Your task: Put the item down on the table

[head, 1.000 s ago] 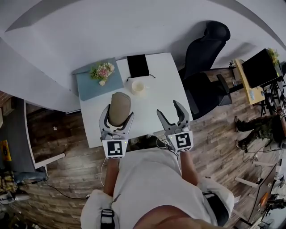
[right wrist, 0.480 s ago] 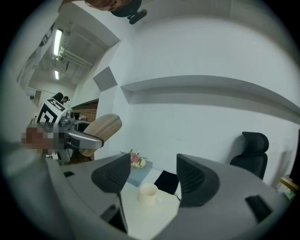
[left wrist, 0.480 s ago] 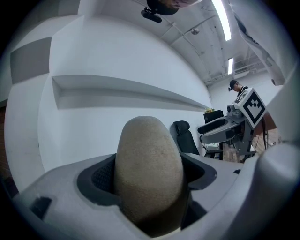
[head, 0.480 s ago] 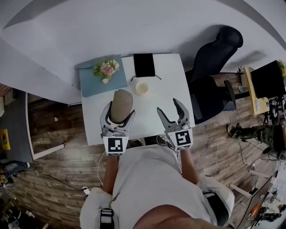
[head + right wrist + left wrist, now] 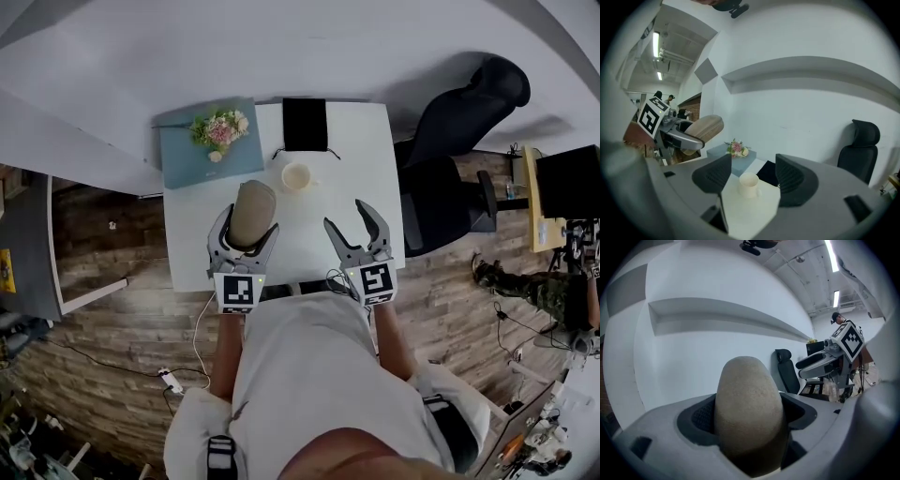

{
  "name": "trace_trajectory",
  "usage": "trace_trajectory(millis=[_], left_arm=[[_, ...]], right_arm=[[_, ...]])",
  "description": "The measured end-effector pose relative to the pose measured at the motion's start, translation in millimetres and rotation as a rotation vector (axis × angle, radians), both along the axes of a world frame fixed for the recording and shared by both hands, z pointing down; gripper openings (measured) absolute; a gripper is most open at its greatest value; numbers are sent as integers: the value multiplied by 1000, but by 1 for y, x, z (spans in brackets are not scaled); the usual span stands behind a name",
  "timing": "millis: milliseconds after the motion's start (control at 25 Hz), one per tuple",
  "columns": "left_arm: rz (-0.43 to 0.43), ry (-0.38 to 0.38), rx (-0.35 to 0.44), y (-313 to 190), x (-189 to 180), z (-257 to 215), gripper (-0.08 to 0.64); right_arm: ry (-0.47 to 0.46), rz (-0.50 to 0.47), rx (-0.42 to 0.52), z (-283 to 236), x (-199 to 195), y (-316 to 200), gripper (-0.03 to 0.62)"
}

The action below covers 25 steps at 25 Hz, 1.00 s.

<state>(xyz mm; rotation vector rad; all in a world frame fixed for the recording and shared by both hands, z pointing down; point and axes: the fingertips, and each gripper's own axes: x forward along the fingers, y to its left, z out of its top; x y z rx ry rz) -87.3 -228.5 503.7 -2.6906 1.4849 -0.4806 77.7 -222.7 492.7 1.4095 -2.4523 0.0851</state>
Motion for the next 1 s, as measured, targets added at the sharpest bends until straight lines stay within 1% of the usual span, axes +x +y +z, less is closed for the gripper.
trace_trajectory(millis=[240, 400, 560, 720, 1000], left_arm=[[10, -27, -70, 0, 8, 33, 397], [18, -39, -143, 7, 12, 64, 397], [27, -44, -182, 11, 17, 89, 397], [38, -69, -229, 15, 23, 110, 397], [53, -91, -301, 24, 26, 143, 397]], right_arm=[[5, -24, -51, 29, 4, -3, 295], [12, -30, -92, 48, 5, -1, 290], [25, -35, -130, 68, 8, 2, 290], [38, -36, -165, 84, 11, 6, 285], [53, -36, -218, 109, 12, 11, 281]])
